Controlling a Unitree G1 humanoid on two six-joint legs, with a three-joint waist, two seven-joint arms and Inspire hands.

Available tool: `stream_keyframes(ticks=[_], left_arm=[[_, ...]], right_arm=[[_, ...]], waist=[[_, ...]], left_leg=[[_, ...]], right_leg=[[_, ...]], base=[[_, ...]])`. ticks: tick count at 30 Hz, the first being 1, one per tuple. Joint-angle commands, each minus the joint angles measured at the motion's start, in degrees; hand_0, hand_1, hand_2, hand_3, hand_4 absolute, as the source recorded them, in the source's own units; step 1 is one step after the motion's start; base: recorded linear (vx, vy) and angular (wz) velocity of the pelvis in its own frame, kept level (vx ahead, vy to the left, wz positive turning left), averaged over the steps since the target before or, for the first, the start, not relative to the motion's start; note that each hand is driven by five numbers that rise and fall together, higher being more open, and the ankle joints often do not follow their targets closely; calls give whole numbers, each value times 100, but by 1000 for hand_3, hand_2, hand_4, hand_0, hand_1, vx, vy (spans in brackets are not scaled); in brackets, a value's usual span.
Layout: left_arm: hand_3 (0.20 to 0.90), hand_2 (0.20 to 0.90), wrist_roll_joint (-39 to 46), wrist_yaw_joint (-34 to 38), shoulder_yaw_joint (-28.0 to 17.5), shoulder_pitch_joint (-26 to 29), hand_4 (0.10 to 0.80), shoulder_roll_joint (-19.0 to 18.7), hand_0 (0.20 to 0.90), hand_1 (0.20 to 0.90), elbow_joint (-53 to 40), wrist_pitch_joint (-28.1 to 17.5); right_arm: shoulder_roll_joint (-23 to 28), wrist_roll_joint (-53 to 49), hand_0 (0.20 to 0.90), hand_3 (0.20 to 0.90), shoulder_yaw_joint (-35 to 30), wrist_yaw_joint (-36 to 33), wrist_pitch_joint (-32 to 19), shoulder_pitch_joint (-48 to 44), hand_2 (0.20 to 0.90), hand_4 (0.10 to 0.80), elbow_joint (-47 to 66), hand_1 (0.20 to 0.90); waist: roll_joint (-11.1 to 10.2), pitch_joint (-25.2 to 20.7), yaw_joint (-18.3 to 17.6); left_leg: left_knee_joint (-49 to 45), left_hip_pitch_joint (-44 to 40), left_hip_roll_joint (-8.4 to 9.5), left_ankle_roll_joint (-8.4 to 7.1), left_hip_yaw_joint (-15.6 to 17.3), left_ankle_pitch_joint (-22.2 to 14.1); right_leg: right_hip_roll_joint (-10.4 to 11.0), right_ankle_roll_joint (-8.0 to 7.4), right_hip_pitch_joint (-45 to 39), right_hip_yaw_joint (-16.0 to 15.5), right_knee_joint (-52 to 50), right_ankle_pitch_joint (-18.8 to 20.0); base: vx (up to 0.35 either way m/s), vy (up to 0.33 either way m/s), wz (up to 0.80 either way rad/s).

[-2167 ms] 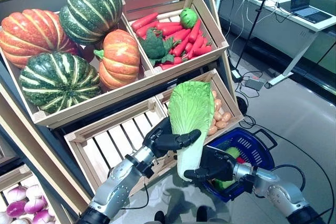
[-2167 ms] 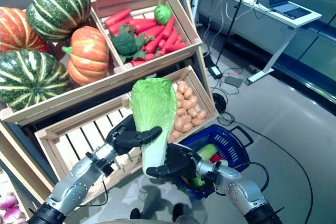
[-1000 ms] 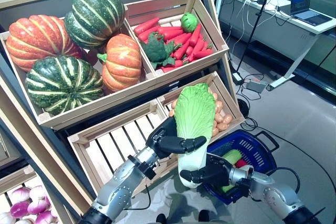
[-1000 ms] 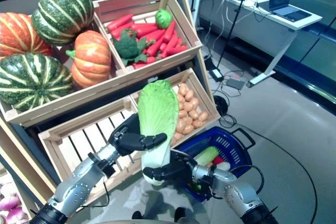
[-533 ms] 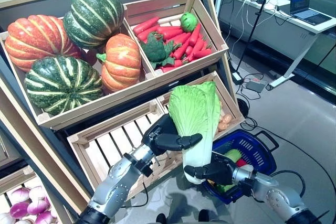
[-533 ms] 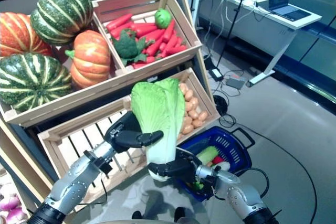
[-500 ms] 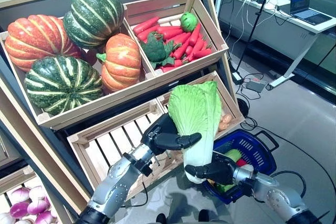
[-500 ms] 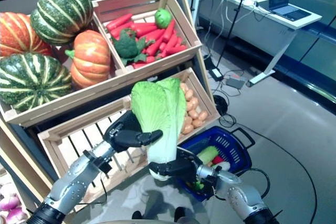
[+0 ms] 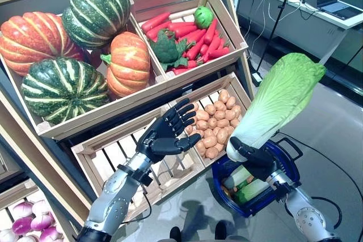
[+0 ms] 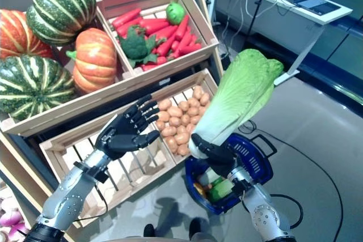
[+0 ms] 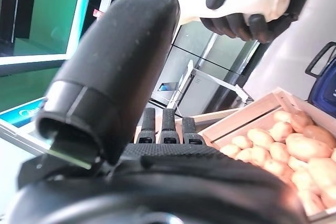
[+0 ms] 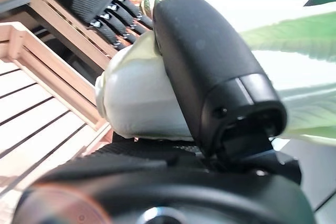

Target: Put vegetables into the basket

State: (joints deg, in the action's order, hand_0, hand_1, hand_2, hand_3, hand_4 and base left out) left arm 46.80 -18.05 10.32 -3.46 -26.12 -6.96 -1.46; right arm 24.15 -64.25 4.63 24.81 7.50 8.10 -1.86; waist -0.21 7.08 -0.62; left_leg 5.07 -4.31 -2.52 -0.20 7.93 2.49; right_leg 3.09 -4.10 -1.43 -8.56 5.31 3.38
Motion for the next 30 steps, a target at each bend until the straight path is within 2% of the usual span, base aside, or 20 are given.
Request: stream_keyframes(ticks=[1, 9, 15, 23, 26, 30], left_arm=[[900, 900, 12, -223, -307, 386, 800, -1, 900, 900, -520, -352], [900, 900, -36, -63, -305, 366, 800, 61, 900, 900, -474, -355], [900, 900, 21, 135, -372, 280, 800, 42, 900, 900, -383, -403], [900, 900, 171, 458, -176, 920, 800, -171, 900, 900, -162, -1056], [900, 900, 180, 659, -131, 1227, 800, -222, 900, 900, -96, -1401], [900, 900, 579, 640, -131, 1575, 800, -170, 900, 900, -99, -1661]], right_arm=[[-216, -662, 300, 300, -532, -78, -917, -423, 300, 400, 564, 300], [-585, -876, 300, 300, -729, -630, -1473, -492, 300, 400, 224, 300], [-783, -956, 300, 300, -985, -1550, -2128, -574, 300, 400, -324, 300], [-392, -2064, 300, 300, -1344, -1940, -2886, -1592, 300, 400, -1434, 300], [-205, -2313, 300, 300, -1457, -2088, -3189, -2050, 300, 400, -1903, 300], [-95, -2552, 300, 300, -1490, -2142, -3347, -2594, 300, 400, -2404, 300]], waist=[[-174, -155, 16], [-142, -47, 4], [-96, 118, 5], [79, 1152, 84], [123, 1687, 148], [141, 2104, 220]], left_leg=[[-7, 111, -86, -200, -313, -215], [-67, 148, -95, -194, -283, -216], [-99, 287, -103, -184, -290, -190], [-508, 1220, -52, -170, -356, -68], [-1128, 1894, -18, -196, -401, -81], [-1830, 2661, 65, -189, -476, -163]], right_leg=[[354, -336, -186, -196, -31, -14], [336, -294, -147, -182, -56, -13], [307, -250, 21, -175, -204, -69], [237, -87, 927, -188, -858, -179], [221, -7, 1478, -202, -1339, -207], [272, 44, 2117, -256, -1895, -254]], base=[[0, 0, 0], [4, -2, 0], [-1, -7, 0], [-206, -24, 5], [-237, -52, 12], [-193, -37, 7]])
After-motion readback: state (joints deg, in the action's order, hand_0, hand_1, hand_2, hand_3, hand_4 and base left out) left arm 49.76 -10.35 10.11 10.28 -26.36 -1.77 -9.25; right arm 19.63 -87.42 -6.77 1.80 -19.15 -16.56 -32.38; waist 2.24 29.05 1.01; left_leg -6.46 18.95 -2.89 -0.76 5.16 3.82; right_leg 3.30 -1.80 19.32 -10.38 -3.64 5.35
